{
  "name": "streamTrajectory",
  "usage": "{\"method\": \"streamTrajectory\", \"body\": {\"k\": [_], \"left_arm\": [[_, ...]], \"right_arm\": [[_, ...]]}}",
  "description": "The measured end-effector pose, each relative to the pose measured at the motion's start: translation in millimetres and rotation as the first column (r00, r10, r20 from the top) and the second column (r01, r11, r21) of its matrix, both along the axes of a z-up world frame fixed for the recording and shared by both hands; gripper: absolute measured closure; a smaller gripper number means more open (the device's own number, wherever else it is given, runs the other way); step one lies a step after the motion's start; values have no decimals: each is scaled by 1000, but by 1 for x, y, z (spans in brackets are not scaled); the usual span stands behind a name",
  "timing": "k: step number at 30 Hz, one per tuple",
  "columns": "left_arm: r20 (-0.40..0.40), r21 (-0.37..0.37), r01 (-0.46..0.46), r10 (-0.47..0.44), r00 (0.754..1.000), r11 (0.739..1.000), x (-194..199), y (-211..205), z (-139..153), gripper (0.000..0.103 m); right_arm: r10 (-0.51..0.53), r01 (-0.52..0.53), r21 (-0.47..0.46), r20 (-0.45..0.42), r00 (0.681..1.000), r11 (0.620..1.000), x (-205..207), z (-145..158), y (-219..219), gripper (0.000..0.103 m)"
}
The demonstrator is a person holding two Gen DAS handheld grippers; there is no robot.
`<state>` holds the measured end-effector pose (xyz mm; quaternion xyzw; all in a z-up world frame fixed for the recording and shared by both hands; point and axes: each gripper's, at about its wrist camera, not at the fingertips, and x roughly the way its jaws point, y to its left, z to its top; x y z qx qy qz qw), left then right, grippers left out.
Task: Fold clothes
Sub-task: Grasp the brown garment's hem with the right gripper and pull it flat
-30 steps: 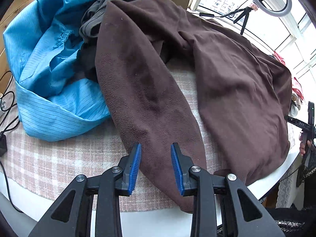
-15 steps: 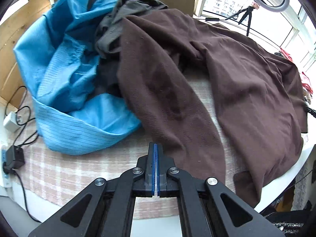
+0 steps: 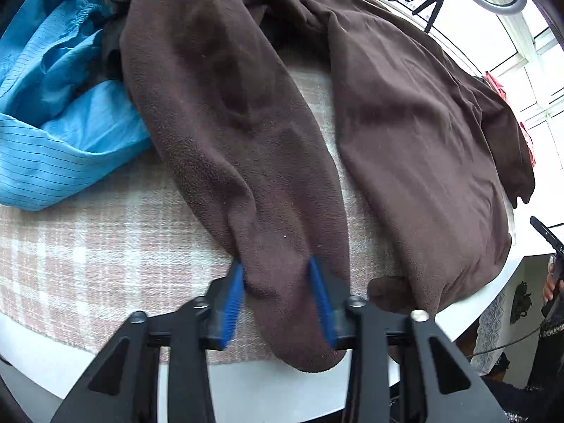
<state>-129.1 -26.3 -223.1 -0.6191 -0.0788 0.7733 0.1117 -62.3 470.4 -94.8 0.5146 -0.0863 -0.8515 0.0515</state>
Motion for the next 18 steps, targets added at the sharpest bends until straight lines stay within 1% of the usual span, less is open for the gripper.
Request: {"method": "streamTrajectory", "body": {"k": [2,3,4,5,6,7,8,9,10,11,12,13,14,15,16,18], "left_arm": [[-35,-11,22,-22,999,1000,3,2,8,93],[-62,-22,23,-25,998,999,6,-5,18,93],[-88,-58,11,-17,996,998,9,-13,29,93],[-114,-127,-10,-4,993,992,12,-25,40,93],[-140,-224,-39,8,990,974,14,-37,49,93],[-161,-329,-72,20,987,941,17,-51,56,87],[-175,-410,-98,27,984,907,21,-65,61,83],[-185,-465,-115,30,982,878,26,-77,66,79],[-192,-493,-123,31,981,861,31,-87,70,77],[-188,-470,-114,27,982,875,38,-93,74,77],[-173,-414,-83,11,985,906,45,-93,75,77],[-155,-364,-28,-31,987,931,53,-84,74,73],[-142,-331,35,-87,986,943,60,-68,71,73],[-132,-303,102,-148,980,948,68,-51,66,73],[-119,-275,169,-208,971,946,75,-31,59,70],[-86,-201,292,-314,945,935,88,8,41,68]], "right_arm": [[57,-57,29,4,998,998,6,-9,-17,48],[85,-85,44,7,996,995,9,-14,-25,48],[113,-114,58,11,994,992,11,-18,-33,48],[147,-147,83,8,989,986,15,-22,-40,48],[190,-188,123,-3,982,975,18,-24,-44,48],[232,-227,163,-12,973,960,22,-25,-47,48],[274,-265,204,-20,961,943,25,-27,-51,48],[316,-301,237,-24,949,924,29,-29,-55,48],[355,-338,258,-22,935,905,31,-33,-59,48],[390,-370,276,-19,921,887,31,-36,-62,48],[417,-395,287,-17,909,872,30,-40,-66,48],[441,-417,295,-16,897,859,28,-44,-70,48],[465,-439,303,-15,885,846,25,-47,-75,48],[483,-456,309,-12,876,835,21,-52,-79,48],[491,-465,309,-6,871,829,16,-56,-82,48],[505,-484,292,2,863,825,8,-65,-88,49]]}}
